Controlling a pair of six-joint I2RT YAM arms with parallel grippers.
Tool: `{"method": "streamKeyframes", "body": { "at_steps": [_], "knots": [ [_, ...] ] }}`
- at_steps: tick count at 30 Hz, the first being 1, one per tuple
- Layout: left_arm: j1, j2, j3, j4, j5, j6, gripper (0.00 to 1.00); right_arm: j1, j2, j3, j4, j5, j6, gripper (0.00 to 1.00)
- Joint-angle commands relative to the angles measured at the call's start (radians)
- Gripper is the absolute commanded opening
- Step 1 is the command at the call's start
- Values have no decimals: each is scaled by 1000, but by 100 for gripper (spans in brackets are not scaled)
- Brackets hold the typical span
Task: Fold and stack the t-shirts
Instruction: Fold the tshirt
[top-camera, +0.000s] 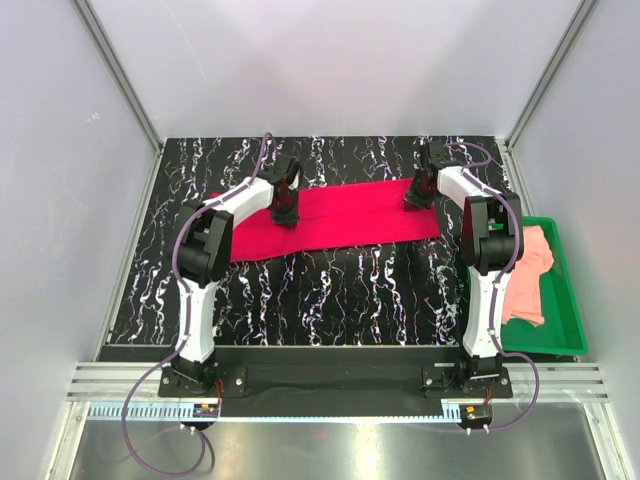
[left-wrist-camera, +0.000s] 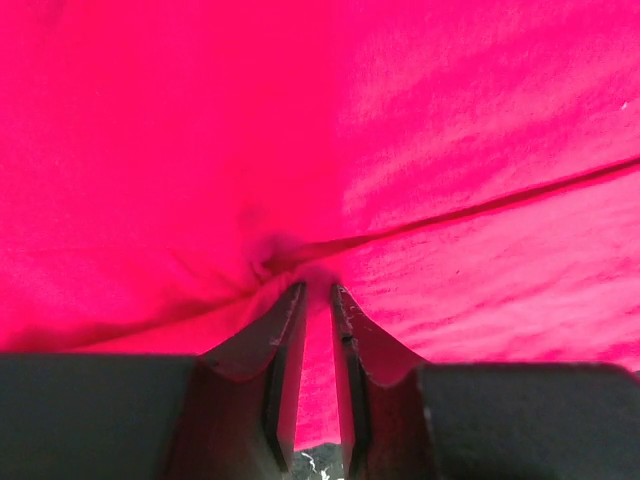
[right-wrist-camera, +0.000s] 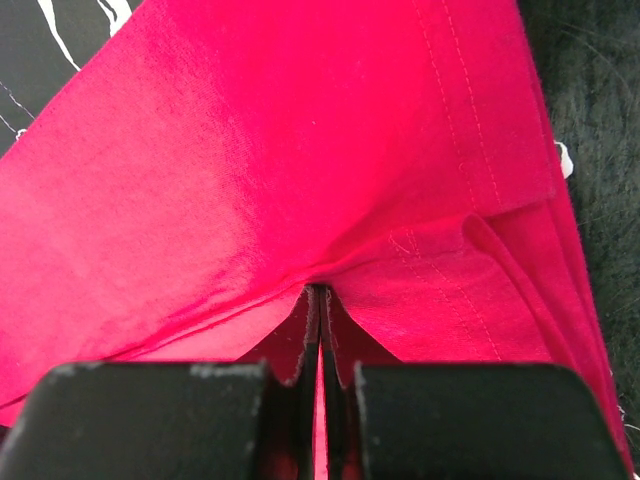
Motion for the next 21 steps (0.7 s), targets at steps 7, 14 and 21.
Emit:
{"method": "streamKeyframes", "body": {
  "at_steps": [7, 14, 21],
  "knots": [
    [23, 56, 117, 8, -42, 48, 22, -11, -18, -39, -40, 15, -35, 3],
    [21, -127, 31, -34, 19, 39, 32, -13, -14, -25, -61, 24, -52, 3],
    [39, -401, -139, -103, 10, 8, 42, -13, -14, 94, -179, 111, -153, 13]
  ]
}}
